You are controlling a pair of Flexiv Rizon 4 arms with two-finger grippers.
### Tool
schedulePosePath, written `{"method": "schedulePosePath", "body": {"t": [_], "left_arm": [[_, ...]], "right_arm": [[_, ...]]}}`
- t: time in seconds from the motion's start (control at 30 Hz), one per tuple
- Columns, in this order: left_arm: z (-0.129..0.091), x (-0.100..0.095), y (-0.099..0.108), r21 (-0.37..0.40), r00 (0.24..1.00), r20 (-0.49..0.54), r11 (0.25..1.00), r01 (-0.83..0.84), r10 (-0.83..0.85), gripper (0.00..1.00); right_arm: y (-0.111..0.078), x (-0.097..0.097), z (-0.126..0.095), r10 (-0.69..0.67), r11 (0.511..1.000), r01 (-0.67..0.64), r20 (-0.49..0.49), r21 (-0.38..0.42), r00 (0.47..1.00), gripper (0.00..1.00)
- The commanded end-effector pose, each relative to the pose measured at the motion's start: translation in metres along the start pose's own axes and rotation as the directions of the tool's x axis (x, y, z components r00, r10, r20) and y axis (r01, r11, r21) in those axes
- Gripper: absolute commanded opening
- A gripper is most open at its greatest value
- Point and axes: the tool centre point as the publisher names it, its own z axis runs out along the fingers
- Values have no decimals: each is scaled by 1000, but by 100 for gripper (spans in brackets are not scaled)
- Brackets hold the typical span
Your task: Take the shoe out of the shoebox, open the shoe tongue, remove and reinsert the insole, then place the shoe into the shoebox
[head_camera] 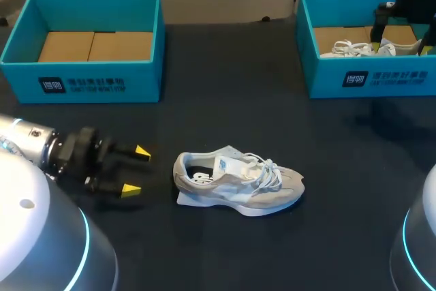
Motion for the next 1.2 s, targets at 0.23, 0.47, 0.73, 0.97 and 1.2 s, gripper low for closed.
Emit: {"method": "schedulePosePath", "body": {"t": [0.23,0.47,0.73,0.97,1.2], "left_arm": [[4,6,7,42,1000,11,999,2,-2,100],[20,3,3,60,1000,24,998,13,-15,100],[37,0,-2,58,1000,30,998,-10,8,100],[45,-5,-1,80,999,39,997,-19,16,100],[55,-6,-1,78,999,35,997,-22,19,100]], "right_arm": [[-1,0,0,0,1000,0,-1,-2,1000,100],[-1,0,0,0,1000,0,-1,-2,1000,100],[-1,0,0,0,1000,0,-1,-2,1000,100],[-1,0,0,0,1000,0,-1,-2,1000,100],[-1,0,0,0,1000,0,-1,-2,1000,100]]}}
